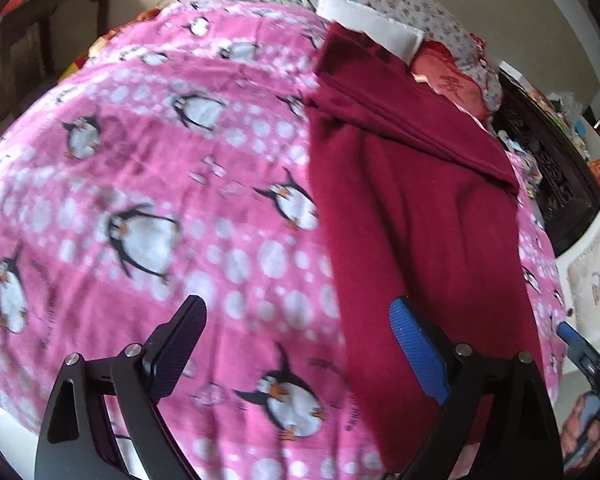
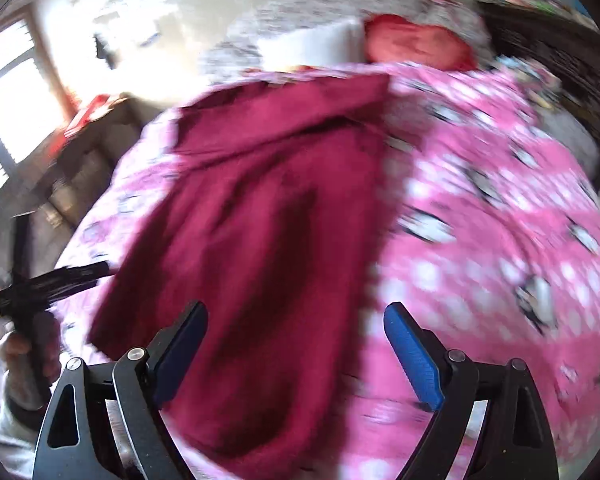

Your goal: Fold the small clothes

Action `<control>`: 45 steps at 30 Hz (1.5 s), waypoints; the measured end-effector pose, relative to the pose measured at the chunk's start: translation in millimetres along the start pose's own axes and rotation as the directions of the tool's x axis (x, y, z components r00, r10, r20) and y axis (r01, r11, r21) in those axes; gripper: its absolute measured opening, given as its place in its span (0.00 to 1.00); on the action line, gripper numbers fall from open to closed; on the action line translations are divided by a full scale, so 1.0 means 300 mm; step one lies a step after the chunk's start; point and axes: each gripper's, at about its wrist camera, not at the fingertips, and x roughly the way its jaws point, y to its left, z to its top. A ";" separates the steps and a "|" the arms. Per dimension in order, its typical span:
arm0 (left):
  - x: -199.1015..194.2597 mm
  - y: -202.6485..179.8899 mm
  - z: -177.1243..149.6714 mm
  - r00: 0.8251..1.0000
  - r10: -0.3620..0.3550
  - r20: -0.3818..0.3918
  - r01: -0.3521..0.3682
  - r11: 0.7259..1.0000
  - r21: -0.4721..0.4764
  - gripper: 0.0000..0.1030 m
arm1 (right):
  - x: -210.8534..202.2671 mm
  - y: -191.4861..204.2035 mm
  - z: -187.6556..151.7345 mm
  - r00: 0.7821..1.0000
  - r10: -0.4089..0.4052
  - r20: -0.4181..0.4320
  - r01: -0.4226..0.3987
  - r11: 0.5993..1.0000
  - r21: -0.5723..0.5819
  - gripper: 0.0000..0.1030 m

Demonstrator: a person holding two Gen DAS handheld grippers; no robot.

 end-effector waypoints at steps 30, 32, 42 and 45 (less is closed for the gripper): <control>-0.025 0.228 0.077 0.999 0.019 0.051 -0.011 0.986 -0.163 0.90 | 0.314 0.256 0.110 0.936 0.316 -0.153 -0.325 0.945 -0.037 0.69; -0.023 0.234 0.076 0.999 0.027 0.048 -0.018 0.985 -0.171 0.90 | 0.307 0.335 0.080 0.946 0.278 -0.168 -0.302 0.943 -0.141 0.86; -0.039 0.238 0.063 0.998 0.019 0.053 -0.010 0.988 -0.152 0.90 | 0.361 0.277 0.052 0.938 0.253 -0.236 -0.302 0.932 -0.201 0.09; -0.010 0.209 0.064 0.997 -0.069 0.042 0.075 0.983 -0.166 0.90 | 0.223 0.081 0.105 0.963 0.241 -0.123 -0.254 0.962 -0.102 0.09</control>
